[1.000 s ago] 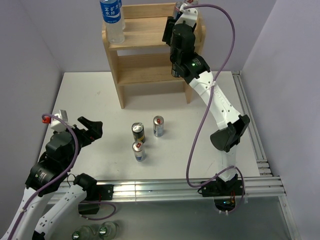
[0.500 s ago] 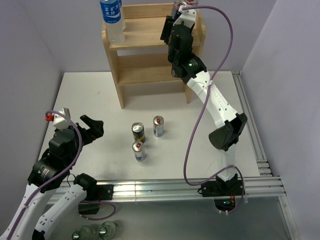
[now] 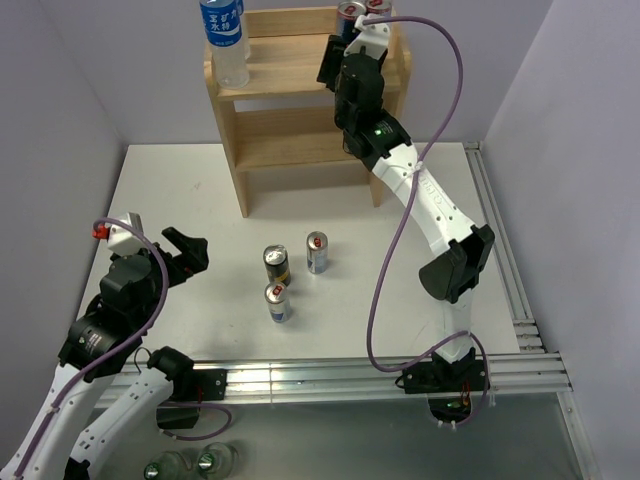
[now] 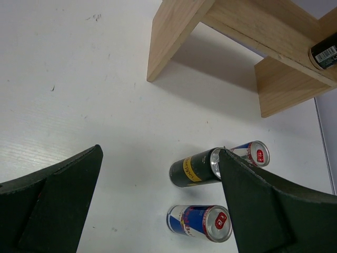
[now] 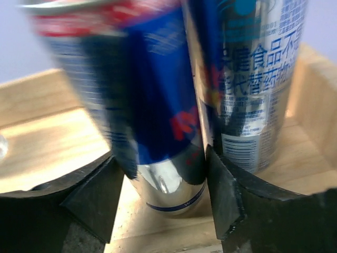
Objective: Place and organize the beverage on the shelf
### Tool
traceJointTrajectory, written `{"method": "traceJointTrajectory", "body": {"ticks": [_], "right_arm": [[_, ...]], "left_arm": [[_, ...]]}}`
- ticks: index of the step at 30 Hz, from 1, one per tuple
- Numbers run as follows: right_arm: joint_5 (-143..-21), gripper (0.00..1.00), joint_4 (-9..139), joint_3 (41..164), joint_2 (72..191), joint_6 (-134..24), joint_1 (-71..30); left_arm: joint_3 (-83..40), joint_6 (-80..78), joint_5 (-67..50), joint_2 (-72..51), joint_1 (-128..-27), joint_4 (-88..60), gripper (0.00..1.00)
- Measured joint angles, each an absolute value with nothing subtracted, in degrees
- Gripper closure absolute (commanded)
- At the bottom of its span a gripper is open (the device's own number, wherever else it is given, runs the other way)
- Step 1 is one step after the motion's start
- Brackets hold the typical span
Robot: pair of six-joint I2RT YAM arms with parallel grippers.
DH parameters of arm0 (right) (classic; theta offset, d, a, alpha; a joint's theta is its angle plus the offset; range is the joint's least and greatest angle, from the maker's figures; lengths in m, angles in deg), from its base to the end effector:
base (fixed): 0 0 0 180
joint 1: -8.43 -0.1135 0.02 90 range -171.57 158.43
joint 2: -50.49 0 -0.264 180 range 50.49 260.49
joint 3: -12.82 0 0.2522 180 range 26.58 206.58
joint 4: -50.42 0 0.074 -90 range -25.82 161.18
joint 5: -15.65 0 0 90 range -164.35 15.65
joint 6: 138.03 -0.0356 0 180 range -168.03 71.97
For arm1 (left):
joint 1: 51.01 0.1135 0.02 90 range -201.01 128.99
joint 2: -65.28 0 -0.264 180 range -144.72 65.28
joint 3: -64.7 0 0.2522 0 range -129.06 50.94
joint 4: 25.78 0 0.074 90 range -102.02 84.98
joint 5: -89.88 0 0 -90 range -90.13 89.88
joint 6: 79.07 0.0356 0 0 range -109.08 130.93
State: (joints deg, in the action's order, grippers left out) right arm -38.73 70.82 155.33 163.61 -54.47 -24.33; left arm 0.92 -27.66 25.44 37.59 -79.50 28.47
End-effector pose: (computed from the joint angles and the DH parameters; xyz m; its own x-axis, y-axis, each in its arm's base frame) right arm 0.3855 0.2234 0.4961 0.1355 0.1956 -0.9713 0.0289 0.9791 0.2012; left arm 0.0872 -0.0298 0.3517 -0.2578 -0.5003 -0.8266 -0.1161 0.8653 -0.4876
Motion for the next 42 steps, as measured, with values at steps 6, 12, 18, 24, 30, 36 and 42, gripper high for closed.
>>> {"method": "traceJointTrajectory", "body": {"ticks": [6, 12, 18, 24, 30, 36, 42], "right_arm": [[-38.7, 0.30, 71.9, 154.7, 164.2, -54.4, -24.8], [-38.6, 0.30, 72.1, 154.7, 164.2, -53.9, -25.1], [-39.0, 0.15, 70.2, 153.0, 163.5, -53.5, -25.5], [-38.2, 0.09, 69.1, 148.4, 160.5, -53.1, -26.2], [-37.1, 0.07, 68.0, 144.9, 158.2, -53.6, -26.6], [-36.4, 0.06, 66.8, 142.0, 156.2, -54.7, -27.0], [-35.7, 0.05, 65.7, 136.0, 151.5, -55.7, -28.1]], "left_arm": [[1.1, -27.4, 25.9, 37.6, -79.5, 28.3, 0.01], [1.1, -27.2, 26.4, 37.6, -79.5, 28.3, 0.01], [1.1, -27.1, 26.7, 37.6, -79.5, 28.1, 0.01], [1.7, -26.2, 26.7, 37.6, -79.5, 27.7, 0.01], [2.0, -25.9, 26.7, 37.2, -79.5, 27.2, 0.01], [2.0, -25.5, 26.7, 37.2, -79.5, 26.6, 0.01], [2.1, -24.7, 26.6, 36.8, -79.5, 25.3, 0.01]]}}
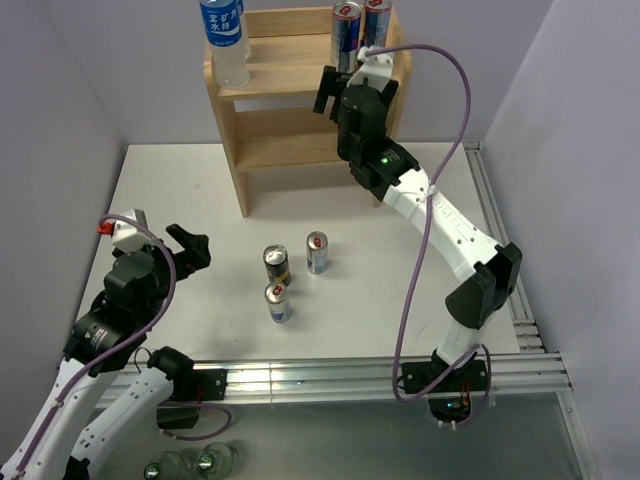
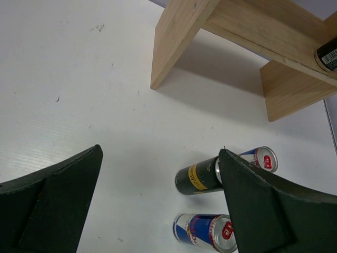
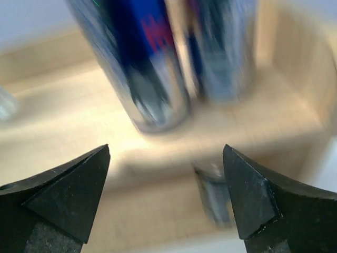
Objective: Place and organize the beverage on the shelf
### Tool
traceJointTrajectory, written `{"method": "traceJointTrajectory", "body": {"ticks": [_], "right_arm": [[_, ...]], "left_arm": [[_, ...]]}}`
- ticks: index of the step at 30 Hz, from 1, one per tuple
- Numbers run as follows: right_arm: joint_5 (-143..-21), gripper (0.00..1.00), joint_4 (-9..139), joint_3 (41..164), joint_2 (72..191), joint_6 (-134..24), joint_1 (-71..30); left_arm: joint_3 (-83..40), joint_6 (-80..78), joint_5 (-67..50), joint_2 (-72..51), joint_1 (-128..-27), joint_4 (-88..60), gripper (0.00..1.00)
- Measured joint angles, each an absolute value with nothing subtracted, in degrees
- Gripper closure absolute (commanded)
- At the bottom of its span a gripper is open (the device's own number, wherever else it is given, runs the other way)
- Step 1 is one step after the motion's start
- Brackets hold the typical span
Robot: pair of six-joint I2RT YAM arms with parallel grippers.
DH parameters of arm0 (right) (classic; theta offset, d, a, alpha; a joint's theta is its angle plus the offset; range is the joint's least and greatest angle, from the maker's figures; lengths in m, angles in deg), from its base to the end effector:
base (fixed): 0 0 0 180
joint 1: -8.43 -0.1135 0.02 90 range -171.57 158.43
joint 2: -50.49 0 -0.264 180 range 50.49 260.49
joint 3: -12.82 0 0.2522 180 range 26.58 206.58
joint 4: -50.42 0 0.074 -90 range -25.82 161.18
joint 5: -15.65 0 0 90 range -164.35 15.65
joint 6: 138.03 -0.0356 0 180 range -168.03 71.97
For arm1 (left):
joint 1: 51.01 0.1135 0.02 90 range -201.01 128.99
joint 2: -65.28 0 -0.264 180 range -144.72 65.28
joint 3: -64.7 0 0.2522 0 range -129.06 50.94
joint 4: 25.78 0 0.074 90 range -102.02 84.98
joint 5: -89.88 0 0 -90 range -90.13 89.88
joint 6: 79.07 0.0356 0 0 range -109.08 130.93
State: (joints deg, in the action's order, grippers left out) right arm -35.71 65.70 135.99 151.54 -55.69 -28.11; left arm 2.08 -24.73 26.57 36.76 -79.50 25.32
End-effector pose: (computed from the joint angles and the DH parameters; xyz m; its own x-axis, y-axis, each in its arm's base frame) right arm 0.3389 0.2235 0.4797 0.0992 0.2031 -0.9741 0.0200 0.9783 0.2060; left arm 0.0938 -0.0327 0.3500 -0.2371 -0.4639 -0.8535 -0.1103 0.8858 -0.4508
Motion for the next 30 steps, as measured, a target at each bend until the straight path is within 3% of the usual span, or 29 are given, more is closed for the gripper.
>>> {"method": "traceJointTrajectory", "body": {"ticks": [10, 21, 30], "right_arm": [[-29.0, 0.03, 79.0, 117.7, 141.6, -61.2, -31.4], [-27.5, 0.00, 90.4, 93.9, 123.0, -71.9, -44.0], [-39.2, 0.00, 85.4, 73.4, 118.8, -81.2, -47.0]], "left_arm": [[2.1, -23.5, 25.2, 34.7, -79.5, 22.9, 0.01], [2.2, -22.3, 22.1, 31.7, -79.5, 19.9, 0.01], [2.2, -21.2, 20.7, 30.6, -79.5, 19.1, 0.01]]}}
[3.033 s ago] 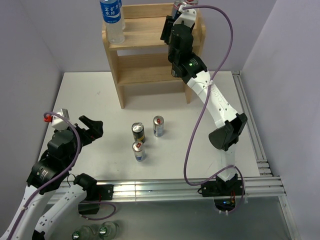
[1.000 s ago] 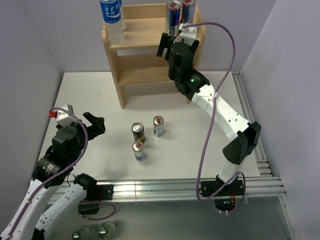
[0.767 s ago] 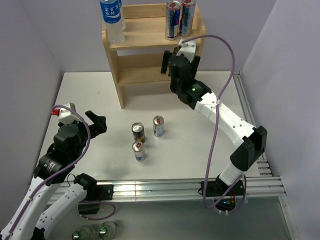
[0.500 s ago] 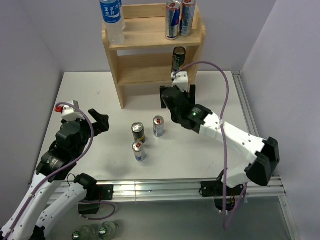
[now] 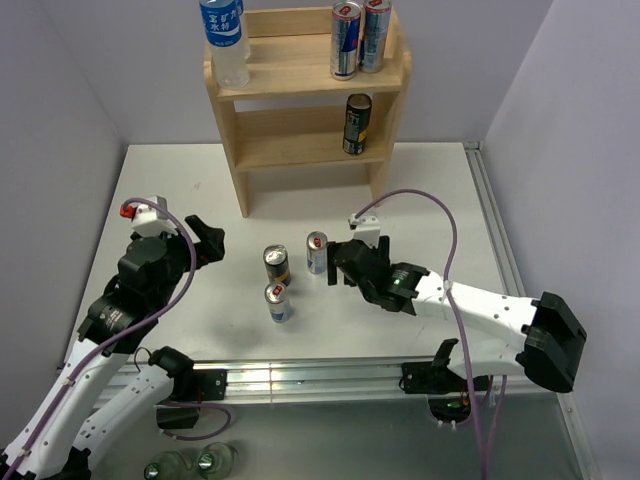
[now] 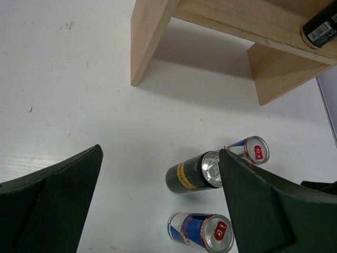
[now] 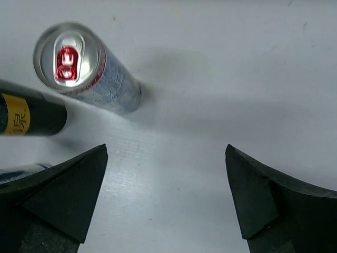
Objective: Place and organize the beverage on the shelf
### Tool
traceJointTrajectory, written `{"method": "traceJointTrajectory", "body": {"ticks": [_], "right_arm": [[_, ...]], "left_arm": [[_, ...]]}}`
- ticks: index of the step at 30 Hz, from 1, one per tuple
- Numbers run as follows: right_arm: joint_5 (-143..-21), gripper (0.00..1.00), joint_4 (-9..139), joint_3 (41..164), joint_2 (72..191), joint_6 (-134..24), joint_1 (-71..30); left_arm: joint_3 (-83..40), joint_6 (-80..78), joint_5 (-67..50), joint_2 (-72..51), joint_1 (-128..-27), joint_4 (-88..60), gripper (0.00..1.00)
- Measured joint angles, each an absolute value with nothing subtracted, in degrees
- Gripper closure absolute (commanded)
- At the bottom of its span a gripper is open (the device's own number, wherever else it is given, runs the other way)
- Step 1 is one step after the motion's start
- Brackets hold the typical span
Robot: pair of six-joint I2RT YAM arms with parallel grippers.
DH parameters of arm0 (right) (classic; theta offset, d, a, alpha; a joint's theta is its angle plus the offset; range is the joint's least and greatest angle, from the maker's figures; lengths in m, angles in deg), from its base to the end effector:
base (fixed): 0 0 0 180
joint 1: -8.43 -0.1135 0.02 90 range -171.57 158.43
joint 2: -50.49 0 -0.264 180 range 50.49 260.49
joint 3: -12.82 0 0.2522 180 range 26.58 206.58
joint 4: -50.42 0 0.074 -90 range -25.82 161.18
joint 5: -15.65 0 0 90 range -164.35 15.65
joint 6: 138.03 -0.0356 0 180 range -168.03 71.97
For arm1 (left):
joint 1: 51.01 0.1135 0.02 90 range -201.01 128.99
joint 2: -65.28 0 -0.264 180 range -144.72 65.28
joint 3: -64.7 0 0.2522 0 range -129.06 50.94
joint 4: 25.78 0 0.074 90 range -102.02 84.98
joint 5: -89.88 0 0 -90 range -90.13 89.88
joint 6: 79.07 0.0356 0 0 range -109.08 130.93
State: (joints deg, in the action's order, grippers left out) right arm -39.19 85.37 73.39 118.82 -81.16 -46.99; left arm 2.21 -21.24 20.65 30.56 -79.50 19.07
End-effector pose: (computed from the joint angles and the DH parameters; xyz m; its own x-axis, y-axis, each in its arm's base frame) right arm 0.1577 0.1927 0.2549 -0.5590 -0.0237 -0.8288 -0.1522 0.9855 0.0745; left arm 0.1191 -0.0503 0.3499 -0.2973 -0.4050 -0.8646 -0.0121 0.9071 -0.4208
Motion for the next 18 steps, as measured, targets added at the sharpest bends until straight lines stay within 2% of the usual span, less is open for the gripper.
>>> {"method": "traceJointTrajectory", "body": {"ticks": [8, 18], "right_arm": [[-47.3, 0.00, 74.2, 70.0, 123.8, -81.9, -47.0], [-50.0, 0.00, 63.5, 70.0, 133.2, -81.8, -47.0]], "left_arm": [[2.2, -20.2, 20.2, 30.5, -79.5, 19.4, 0.01], [0.9, -19.1, 20.2, 29.8, -79.5, 20.8, 0.01]]}}
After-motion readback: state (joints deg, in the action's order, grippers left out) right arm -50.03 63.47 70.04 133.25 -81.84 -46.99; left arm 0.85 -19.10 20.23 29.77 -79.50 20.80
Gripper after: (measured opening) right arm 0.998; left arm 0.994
